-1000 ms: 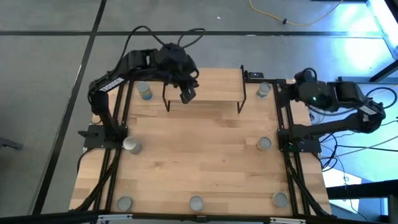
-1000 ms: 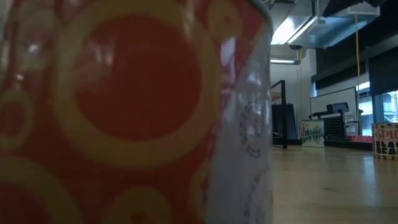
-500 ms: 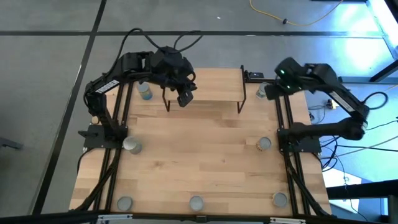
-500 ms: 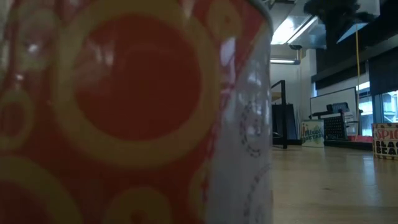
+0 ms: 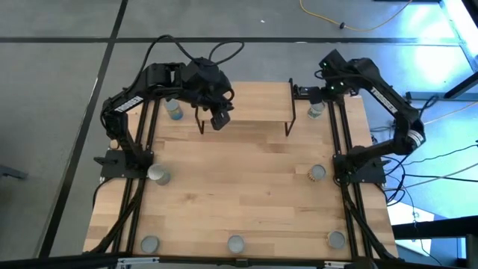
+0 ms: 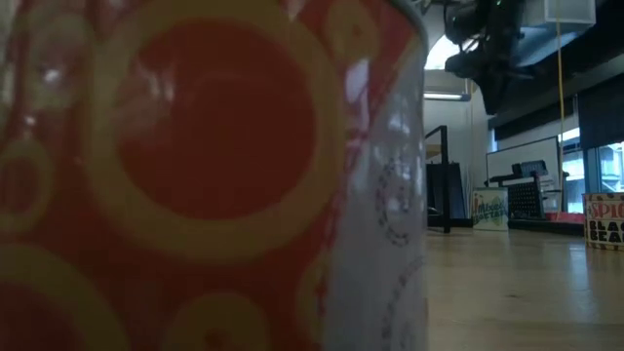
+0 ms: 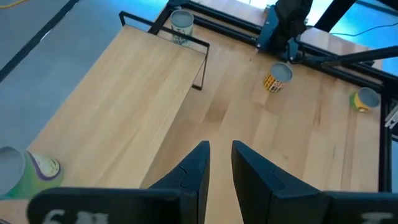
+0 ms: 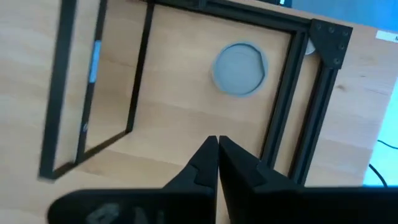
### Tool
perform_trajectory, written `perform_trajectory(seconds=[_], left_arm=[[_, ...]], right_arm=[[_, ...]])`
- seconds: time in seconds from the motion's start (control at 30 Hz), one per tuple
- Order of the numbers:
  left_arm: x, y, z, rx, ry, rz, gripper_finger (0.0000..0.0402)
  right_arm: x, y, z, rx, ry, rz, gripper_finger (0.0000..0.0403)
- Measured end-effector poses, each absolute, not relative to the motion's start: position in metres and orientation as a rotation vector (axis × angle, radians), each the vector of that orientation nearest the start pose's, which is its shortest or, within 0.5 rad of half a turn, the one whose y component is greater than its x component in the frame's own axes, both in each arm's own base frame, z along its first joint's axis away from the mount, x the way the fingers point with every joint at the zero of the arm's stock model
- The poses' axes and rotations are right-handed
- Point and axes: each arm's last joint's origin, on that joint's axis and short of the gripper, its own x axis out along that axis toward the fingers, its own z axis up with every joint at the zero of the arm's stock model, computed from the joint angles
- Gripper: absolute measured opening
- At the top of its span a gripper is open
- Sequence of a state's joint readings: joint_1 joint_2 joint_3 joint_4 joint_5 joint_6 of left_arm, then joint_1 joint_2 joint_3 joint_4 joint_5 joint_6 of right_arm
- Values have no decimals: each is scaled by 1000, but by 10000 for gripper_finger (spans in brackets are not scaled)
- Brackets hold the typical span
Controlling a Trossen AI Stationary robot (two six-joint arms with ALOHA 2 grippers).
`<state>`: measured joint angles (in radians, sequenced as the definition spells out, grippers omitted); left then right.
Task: Pick and place cans onto a shelf
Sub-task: Put the canned mixed vegetable on the shelf
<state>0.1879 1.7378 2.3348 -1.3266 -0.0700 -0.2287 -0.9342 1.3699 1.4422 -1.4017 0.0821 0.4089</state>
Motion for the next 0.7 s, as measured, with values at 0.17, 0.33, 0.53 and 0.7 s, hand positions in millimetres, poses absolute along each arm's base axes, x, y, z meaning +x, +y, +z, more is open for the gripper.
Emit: perform_trajectory(seconds=[0.17,0.33,0.53,0.7], left_arm=[[298,59,486,-259,713,329,61],[298,59,486,-258,713,329,61],[298,59,486,-258,713,330,61],[298,59,486,-258,713,329,61]], right_arm=[[143,-199,331,889,1180,-1057,26],[149,-206,325,856,1214,-978,39],[149,-206,325,830,1217,-950,15],[149,-206,325,831,1212,-982,21]])
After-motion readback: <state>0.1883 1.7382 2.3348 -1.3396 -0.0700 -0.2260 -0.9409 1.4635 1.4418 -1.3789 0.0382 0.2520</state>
